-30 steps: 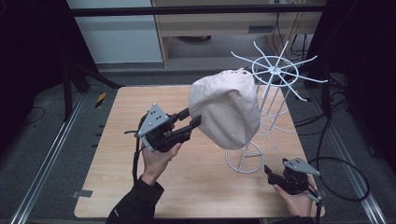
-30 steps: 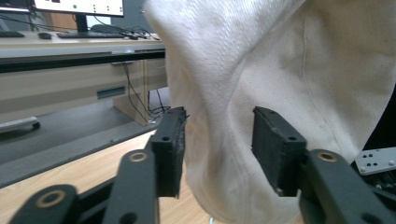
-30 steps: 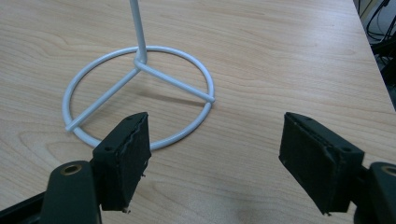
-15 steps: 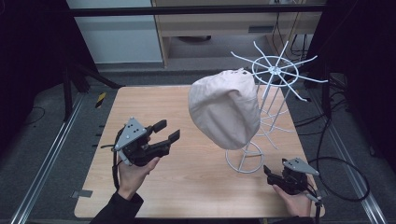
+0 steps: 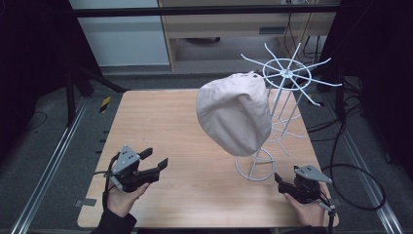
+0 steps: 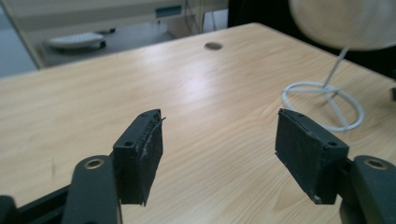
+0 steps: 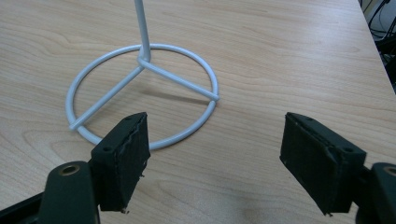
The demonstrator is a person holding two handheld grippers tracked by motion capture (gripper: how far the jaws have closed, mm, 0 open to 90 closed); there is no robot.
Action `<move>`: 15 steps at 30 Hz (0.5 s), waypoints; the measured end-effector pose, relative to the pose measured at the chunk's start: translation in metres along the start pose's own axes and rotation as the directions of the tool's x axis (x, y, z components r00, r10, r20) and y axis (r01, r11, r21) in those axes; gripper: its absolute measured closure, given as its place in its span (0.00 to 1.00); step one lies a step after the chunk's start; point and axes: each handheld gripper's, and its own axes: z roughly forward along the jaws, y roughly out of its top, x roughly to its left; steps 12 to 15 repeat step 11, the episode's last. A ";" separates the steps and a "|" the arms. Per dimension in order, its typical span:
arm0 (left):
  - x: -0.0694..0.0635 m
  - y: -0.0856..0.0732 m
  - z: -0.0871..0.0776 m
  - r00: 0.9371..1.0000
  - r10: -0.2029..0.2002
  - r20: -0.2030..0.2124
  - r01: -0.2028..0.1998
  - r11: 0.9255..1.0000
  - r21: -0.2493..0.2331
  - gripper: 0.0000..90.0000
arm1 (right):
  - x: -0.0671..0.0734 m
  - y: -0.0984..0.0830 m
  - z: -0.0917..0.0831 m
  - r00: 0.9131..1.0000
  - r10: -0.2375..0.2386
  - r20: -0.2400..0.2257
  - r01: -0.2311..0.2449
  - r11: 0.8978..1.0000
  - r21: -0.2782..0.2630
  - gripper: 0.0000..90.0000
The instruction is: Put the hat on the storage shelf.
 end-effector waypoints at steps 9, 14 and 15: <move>0.035 -0.037 0.001 0.993 -0.055 -0.104 0.064 0.994 0.086 0.35 | 0.001 0.000 -0.001 1.000 0.002 -0.001 -0.002 1.000 0.002 0.27; 0.039 -0.042 0.000 0.991 -0.059 -0.118 0.070 0.993 0.093 0.35 | 0.001 0.000 -0.001 1.000 0.002 -0.002 -0.002 1.000 0.003 0.27; 0.039 -0.042 0.000 0.991 -0.059 -0.118 0.070 0.993 0.093 0.35 | 0.001 0.000 -0.001 1.000 0.002 -0.002 -0.002 1.000 0.003 0.27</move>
